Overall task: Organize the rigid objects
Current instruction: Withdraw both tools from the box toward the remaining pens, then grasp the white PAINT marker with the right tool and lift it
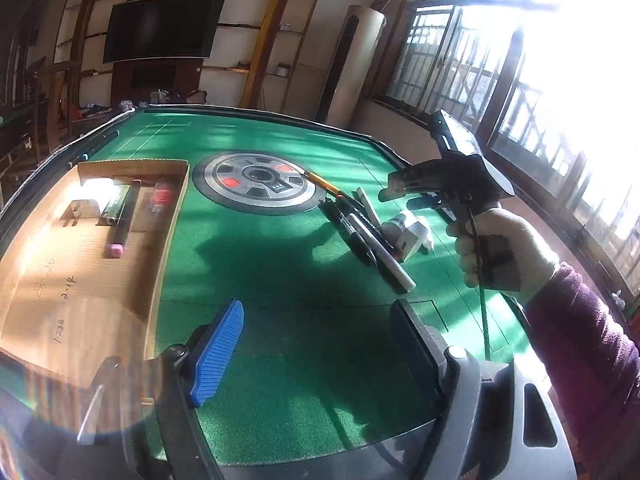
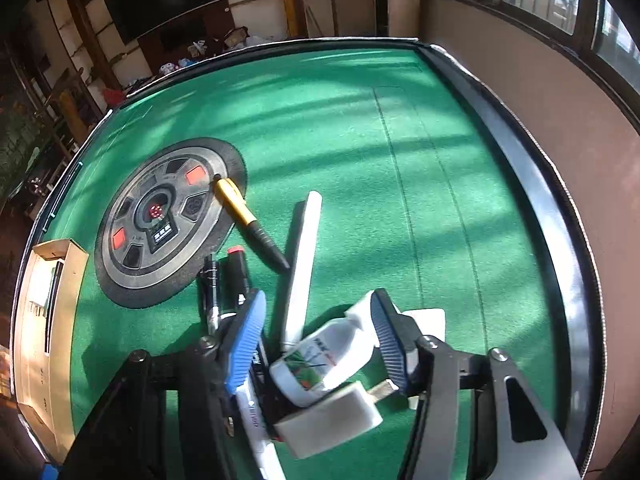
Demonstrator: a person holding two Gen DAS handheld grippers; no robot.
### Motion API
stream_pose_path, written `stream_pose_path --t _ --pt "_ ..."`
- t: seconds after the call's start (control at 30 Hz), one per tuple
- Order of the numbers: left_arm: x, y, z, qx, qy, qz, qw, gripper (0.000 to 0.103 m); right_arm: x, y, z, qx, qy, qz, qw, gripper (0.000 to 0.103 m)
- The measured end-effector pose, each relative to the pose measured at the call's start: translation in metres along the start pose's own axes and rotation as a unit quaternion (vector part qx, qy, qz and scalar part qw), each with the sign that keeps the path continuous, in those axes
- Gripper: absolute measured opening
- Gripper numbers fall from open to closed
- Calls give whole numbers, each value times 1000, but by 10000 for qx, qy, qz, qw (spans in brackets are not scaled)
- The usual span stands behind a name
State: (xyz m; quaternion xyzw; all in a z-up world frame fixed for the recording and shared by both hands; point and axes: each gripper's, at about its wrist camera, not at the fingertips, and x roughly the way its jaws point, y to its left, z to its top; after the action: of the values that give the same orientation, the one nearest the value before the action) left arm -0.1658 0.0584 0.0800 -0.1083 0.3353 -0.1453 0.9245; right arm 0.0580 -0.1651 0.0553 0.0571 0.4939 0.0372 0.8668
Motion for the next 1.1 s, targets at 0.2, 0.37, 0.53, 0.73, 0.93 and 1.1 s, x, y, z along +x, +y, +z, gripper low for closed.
stream_pose_path --t 0.2,0.37,0.53,0.73,0.93,1.1 --pt "1 18 5 -246 -53 -40 9997 79 3 42 -18 -309 298 705 9966 41" --pt "8 23 0 -433 120 -196 9988 79 22 42 -15 -174 541 900 9943 42" --pt "0 26 0 -494 25 -148 9987 79 37 56 -16 -137 818 871 9927 41" --pt "-3 29 -1 -597 64 -162 9981 79 29 75 -38 60 1152 1940 9742 41" --pt "-5 28 -2 -612 78 -190 9979 79 -5 88 -55 -1038 579 1066 9872 41" --pt "0 34 2 -833 212 -294 9959 79 -3 93 -90 -1689 649 752 9806 43"
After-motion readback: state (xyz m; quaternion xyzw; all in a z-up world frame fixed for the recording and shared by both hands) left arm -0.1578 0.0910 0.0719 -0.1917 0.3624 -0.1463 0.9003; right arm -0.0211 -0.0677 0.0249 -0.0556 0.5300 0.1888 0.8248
